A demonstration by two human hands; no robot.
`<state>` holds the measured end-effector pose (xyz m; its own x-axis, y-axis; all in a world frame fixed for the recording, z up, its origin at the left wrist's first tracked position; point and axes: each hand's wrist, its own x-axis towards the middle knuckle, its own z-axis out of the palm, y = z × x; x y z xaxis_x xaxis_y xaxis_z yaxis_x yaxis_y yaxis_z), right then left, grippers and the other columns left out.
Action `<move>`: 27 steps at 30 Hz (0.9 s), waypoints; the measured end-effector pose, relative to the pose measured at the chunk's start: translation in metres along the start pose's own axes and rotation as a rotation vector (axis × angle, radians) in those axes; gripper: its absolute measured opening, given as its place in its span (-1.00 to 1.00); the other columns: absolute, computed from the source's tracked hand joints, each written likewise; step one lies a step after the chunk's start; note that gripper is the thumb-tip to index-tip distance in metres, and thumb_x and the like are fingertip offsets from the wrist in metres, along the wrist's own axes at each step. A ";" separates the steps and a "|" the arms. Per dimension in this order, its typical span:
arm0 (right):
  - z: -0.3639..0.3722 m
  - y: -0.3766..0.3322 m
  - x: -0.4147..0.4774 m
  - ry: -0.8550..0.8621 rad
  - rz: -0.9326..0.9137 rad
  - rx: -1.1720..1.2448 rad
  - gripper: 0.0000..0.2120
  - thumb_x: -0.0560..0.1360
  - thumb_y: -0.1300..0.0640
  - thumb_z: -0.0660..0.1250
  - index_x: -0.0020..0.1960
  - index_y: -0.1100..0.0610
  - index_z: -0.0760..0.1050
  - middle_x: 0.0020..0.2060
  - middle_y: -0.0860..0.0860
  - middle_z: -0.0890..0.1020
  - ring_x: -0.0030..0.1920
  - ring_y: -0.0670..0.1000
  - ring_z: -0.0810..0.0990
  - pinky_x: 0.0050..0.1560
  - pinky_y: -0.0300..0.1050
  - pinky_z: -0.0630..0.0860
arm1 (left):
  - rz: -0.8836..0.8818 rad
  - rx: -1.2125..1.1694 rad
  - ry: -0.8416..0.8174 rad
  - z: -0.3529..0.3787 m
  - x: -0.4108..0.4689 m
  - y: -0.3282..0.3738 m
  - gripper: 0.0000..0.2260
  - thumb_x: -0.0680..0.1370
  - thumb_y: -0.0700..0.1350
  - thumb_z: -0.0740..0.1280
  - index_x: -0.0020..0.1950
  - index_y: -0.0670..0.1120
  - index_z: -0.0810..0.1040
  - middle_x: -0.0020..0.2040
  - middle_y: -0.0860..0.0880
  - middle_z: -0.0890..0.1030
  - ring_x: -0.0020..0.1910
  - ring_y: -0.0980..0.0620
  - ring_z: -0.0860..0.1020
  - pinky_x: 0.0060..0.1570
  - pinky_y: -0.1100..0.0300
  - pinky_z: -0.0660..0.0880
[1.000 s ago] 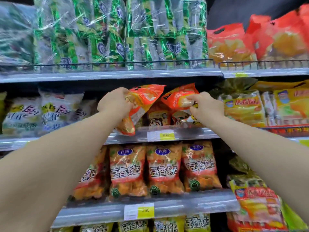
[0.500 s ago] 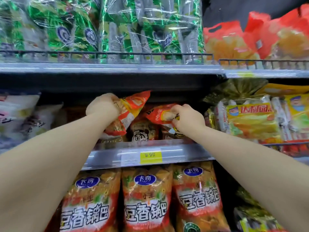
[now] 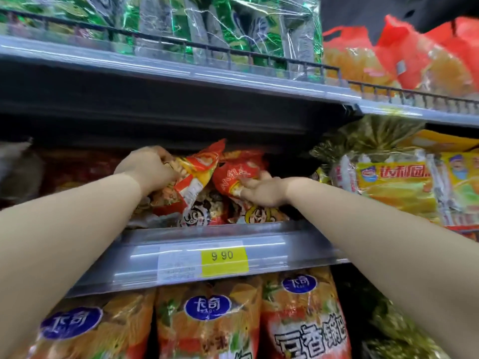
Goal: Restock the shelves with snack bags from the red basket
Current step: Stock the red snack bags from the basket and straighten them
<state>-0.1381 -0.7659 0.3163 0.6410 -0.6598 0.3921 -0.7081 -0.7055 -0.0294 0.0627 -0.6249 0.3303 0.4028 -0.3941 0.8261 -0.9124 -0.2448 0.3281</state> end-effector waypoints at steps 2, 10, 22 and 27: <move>-0.002 -0.006 -0.005 0.006 -0.089 -0.159 -0.46 0.60 -0.18 -0.01 0.52 -0.24 -0.13 0.53 -0.04 -0.26 0.51 0.19 -0.24 0.47 0.19 -0.17 | -0.002 -0.028 0.009 -0.001 0.001 -0.002 -0.63 0.40 0.07 0.48 0.18 0.04 0.57 0.24 -0.08 0.54 0.14 -0.08 0.51 0.00 0.16 0.41; -0.008 -0.009 0.005 -0.091 -0.028 -0.517 -0.12 0.50 -0.09 0.35 0.54 -0.11 -0.23 0.53 0.04 0.11 0.48 0.15 0.17 0.40 0.09 0.27 | 0.043 -0.014 -0.003 -0.002 -0.003 0.005 -0.59 0.43 0.07 0.45 0.25 0.04 0.53 0.32 -0.07 0.47 0.23 -0.10 0.47 0.00 0.13 0.38; -0.005 -0.012 -0.006 0.298 -0.093 0.194 -0.51 0.49 -0.02 0.36 0.38 0.09 0.40 0.32 0.08 0.48 0.27 0.06 0.48 0.26 -0.07 0.43 | -0.051 -0.162 -0.031 -0.001 -0.009 0.001 -0.57 0.43 0.05 0.46 0.28 0.00 0.52 0.29 -0.08 0.49 0.21 -0.10 0.48 0.06 0.10 0.44; -0.010 -0.042 -0.031 0.054 -0.079 0.865 -0.54 0.50 -0.12 0.34 0.29 0.11 0.42 0.12 0.05 0.59 -0.01 -0.04 0.61 -0.10 -0.20 0.61 | -0.087 -0.320 -0.016 -0.004 -0.009 0.010 -0.76 0.44 0.03 0.43 0.08 0.02 0.62 0.16 -0.03 0.59 0.12 -0.06 0.53 0.11 0.12 0.46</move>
<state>-0.1314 -0.7132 0.3145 0.6486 -0.6026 0.4649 -0.1747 -0.7124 -0.6797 0.0497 -0.6205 0.3277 0.4789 -0.3988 0.7821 -0.8502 0.0113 0.5263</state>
